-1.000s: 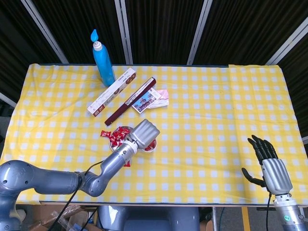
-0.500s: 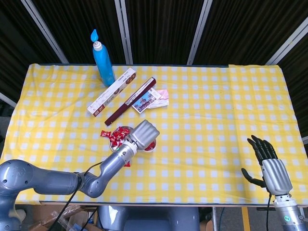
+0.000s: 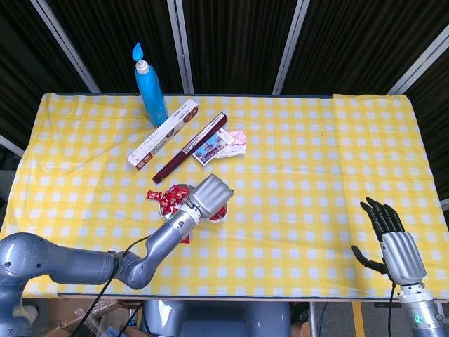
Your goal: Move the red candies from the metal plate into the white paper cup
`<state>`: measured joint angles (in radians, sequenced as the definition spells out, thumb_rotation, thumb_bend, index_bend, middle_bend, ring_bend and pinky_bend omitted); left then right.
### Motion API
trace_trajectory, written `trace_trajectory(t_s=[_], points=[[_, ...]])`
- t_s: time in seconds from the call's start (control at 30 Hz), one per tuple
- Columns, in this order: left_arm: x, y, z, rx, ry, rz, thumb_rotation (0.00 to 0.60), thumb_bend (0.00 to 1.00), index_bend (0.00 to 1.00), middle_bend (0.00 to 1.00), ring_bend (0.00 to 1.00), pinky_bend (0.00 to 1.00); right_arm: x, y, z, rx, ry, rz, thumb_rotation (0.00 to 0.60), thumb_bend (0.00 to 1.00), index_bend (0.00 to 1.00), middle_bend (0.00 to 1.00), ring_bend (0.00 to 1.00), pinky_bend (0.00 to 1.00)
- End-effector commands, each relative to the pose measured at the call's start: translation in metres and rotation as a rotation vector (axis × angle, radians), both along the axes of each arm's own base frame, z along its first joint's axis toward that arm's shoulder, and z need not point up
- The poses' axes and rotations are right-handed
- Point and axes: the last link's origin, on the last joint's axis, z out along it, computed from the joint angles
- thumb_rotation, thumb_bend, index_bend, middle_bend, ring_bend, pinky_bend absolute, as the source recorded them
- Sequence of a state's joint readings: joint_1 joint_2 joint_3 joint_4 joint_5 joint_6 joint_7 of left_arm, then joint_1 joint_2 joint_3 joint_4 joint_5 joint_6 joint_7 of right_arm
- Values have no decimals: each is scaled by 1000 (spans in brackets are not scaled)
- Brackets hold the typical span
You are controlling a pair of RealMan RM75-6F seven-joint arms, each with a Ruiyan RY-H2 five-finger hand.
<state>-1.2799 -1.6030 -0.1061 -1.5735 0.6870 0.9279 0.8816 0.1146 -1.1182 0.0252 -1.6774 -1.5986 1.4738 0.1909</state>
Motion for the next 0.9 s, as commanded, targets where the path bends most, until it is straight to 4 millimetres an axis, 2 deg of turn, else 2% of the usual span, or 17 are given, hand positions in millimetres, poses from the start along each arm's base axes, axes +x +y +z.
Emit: trace_trajectory(t_s=[0.03, 0.4, 0.9], points=[[1, 0, 0, 3, -5, -2, 600, 286, 482, 495, 877, 944, 0, 0, 0, 0, -1, -1, 600, 388, 0, 0, 0, 0], [6, -1, 0, 9, -29, -3, 600, 287, 426, 436, 877, 944, 0, 0, 0, 1, -2, 1, 600, 388, 0, 0, 0, 0], [8, 2, 11, 48, -114, 0, 600, 287, 376, 348, 876, 943, 0, 0, 0, 0, 2, 2, 600, 387, 0, 0, 0, 0]])
